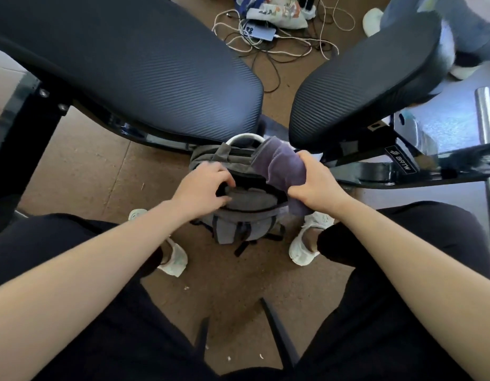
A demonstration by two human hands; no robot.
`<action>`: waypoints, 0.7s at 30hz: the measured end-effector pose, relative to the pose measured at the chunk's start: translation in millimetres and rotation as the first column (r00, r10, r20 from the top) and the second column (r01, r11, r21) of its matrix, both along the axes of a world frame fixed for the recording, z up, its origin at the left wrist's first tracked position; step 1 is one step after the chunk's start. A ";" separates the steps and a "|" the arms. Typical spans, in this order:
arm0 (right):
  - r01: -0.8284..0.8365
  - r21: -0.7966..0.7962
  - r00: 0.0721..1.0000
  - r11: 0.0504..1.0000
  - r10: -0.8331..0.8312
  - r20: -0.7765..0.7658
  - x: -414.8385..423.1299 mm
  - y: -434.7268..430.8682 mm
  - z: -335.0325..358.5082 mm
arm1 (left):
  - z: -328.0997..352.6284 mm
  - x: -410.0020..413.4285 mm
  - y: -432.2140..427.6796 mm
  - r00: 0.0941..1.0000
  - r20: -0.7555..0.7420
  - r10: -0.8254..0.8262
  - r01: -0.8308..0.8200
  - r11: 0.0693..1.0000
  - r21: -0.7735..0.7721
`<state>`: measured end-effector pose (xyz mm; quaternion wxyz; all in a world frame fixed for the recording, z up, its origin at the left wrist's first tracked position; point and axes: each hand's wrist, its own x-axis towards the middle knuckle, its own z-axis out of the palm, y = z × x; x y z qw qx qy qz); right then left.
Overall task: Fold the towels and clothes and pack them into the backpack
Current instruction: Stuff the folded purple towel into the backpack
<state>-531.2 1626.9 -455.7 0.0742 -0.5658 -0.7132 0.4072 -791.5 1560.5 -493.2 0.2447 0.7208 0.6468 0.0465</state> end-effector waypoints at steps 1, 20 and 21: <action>-0.025 0.033 1.000 0.999 0.025 0.012 -3.3 5.9 -3.8 | -9.0 -5.9 5.6 0.999 -0.012 -0.034 0.034 0.999 0.005; -0.539 -0.277 0.692 0.795 0.606 0.391 -60.9 11.8 -126.6 | -51.8 -25.3 14.7 0.991 0.086 -0.103 0.107 0.993 -0.040; -0.538 -0.321 0.665 0.780 0.626 0.407 -59.1 10.7 -132.4 | -51.1 -24.4 14.3 0.991 0.071 -0.113 0.116 0.992 -0.044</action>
